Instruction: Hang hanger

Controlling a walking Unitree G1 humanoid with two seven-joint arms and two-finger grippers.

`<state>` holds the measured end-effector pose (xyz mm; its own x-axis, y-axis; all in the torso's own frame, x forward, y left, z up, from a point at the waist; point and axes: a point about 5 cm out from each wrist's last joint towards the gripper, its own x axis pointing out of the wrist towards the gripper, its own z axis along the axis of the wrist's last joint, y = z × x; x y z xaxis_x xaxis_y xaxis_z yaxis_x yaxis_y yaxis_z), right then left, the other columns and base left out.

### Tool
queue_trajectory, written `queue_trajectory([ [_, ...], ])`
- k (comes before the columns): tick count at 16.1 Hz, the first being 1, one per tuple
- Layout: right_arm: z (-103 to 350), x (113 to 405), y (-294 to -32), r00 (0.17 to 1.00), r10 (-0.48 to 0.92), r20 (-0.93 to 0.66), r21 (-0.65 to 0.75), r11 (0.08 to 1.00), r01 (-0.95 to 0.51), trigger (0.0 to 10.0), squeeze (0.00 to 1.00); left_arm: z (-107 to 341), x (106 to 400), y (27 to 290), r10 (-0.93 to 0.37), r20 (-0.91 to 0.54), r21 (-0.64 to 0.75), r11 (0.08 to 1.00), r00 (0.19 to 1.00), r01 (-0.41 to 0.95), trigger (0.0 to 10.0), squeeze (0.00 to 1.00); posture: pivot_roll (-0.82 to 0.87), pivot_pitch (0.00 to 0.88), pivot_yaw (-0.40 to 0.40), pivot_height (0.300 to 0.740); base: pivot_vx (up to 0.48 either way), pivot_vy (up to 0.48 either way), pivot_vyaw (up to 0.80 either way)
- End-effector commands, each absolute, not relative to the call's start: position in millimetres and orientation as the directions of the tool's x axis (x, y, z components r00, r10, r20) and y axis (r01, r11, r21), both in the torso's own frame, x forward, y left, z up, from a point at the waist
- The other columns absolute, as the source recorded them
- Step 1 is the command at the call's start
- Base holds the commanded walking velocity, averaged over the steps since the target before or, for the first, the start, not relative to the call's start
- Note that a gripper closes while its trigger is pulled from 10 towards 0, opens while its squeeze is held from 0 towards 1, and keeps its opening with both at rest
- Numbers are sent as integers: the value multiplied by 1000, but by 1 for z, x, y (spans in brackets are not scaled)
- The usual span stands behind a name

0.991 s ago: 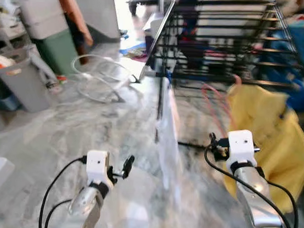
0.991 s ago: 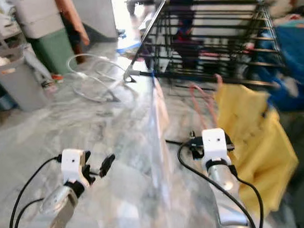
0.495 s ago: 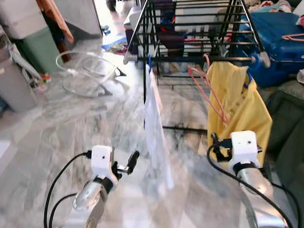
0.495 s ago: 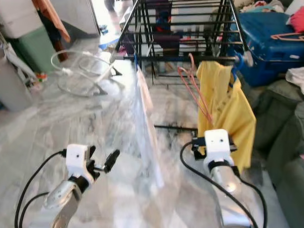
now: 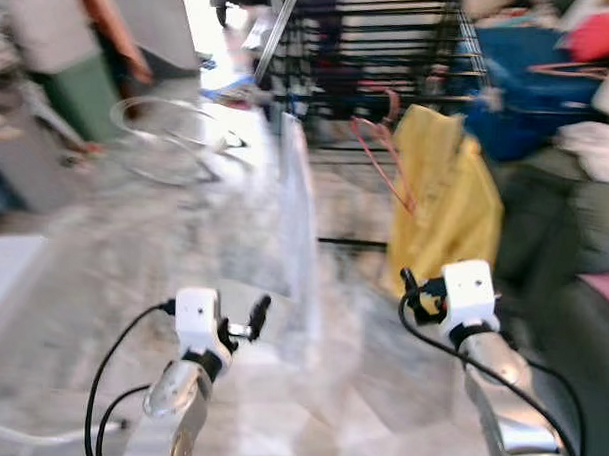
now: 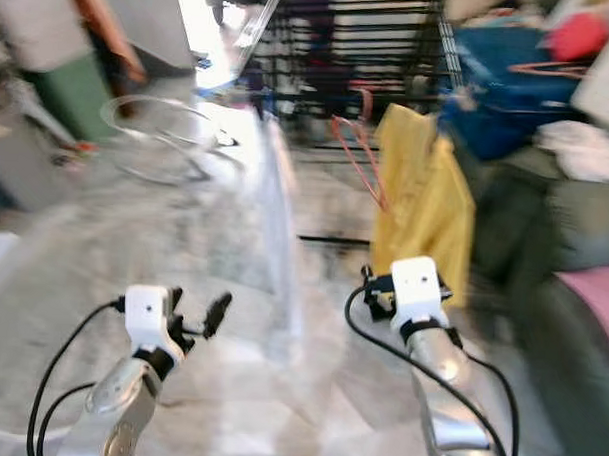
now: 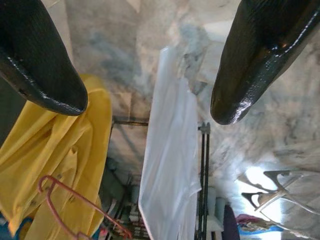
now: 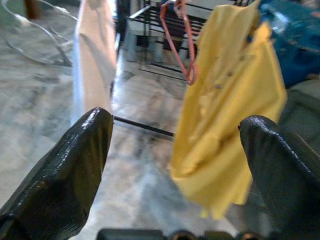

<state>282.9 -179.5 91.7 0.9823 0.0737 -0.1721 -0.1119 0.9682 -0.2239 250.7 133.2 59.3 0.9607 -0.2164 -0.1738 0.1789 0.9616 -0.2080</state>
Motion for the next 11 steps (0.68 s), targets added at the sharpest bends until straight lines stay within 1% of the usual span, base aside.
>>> queue_trajectory([
  [1,100,294,-162,977,150,-149,-201,963,-179,10000,0,55,246,148,-139,-188,-187,977,972,103,10000,0,-77,0,22,740,0,0,0],
  [5,100,301,-153,967,207,-149,-195,952,-234,10000,0,57,245,156,-78,-173,-173,984,982,47,10000,0,-43,0,-3,740,0,0,0],
  [7,102,303,-149,964,227,-141,-233,939,-255,10000,0,57,246,158,-70,-170,-165,985,983,42,10000,0,-39,0,-2,740,0,0,0],
  [11,98,303,-146,962,231,-144,-190,948,-256,10000,0,57,253,158,-78,-169,-145,988,983,54,10000,0,-53,0,25,740,0,0,800],
])
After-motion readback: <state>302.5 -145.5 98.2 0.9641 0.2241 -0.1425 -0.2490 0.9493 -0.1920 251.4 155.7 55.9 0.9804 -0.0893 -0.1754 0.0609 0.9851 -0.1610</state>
